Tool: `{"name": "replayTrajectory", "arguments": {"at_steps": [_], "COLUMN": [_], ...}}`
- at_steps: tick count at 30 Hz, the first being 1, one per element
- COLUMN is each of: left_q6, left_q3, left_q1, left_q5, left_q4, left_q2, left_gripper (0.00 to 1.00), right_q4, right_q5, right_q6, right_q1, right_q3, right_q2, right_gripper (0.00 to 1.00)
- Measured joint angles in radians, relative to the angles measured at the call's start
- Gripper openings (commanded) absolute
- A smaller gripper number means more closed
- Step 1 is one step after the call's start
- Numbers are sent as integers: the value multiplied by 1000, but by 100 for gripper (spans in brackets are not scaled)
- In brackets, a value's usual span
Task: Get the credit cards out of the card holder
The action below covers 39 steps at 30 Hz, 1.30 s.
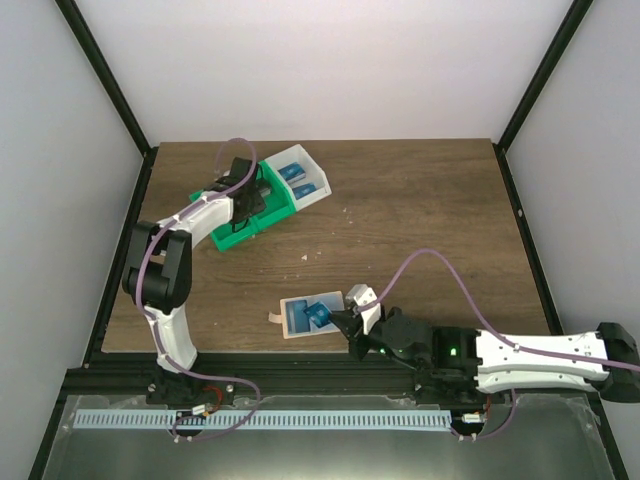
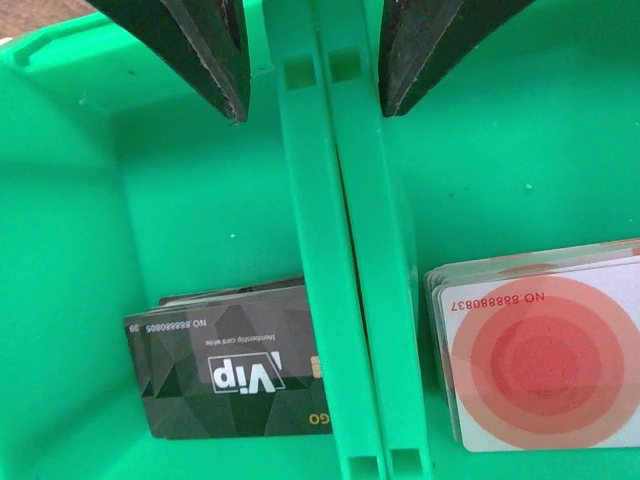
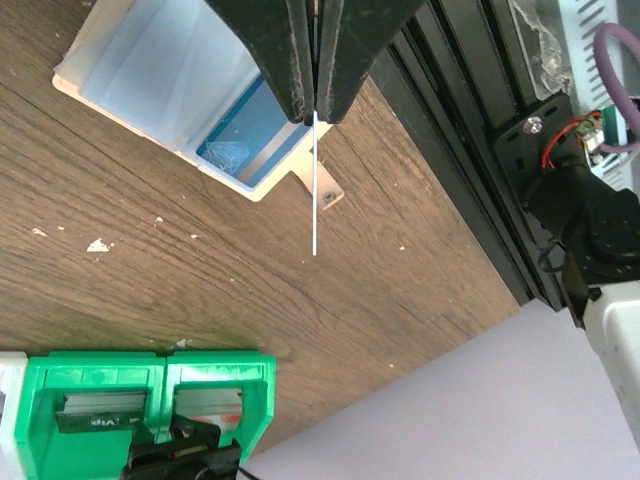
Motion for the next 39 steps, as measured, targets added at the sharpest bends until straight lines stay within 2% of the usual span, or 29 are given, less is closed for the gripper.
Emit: {"name": "replayTrajectory", "arguments": {"at_steps": [8, 20, 24, 27, 31, 32, 38, 39], "left_q6": [1, 23, 23, 16, 8, 9, 32, 43], "left_q3": [-14, -127, -192, -217, -245, -249, -251, -253], "left_q1": [2, 4, 3, 3, 3, 3, 3, 3], "left_q5": [-4, 14, 29, 48, 72, 77, 101, 101], "left_q4": [-5, 5, 1, -16, -22, -24, -35, -38], "left_q2": [-6, -99, -159, -195, -273, -294, -445, -477], "left_gripper": [22, 21, 30, 42, 55, 58, 71, 80], "right_q4": [8, 24, 69, 109, 152, 169, 255, 264], "right_q5": [6, 53, 90, 71, -31, -64, -257, -282], "right_q6": [4, 21, 4, -3, -2, 0, 47, 56], "right_q1": [0, 0, -25, -117, -271, -349, -565, -592], "right_q3": [0, 27, 41, 42, 68, 78, 134, 148], "right_q2": [-69, -90, -76, -67, -13, 15, 224, 268], "right_gripper": [1, 0, 1, 1, 1, 1, 0, 1]}}
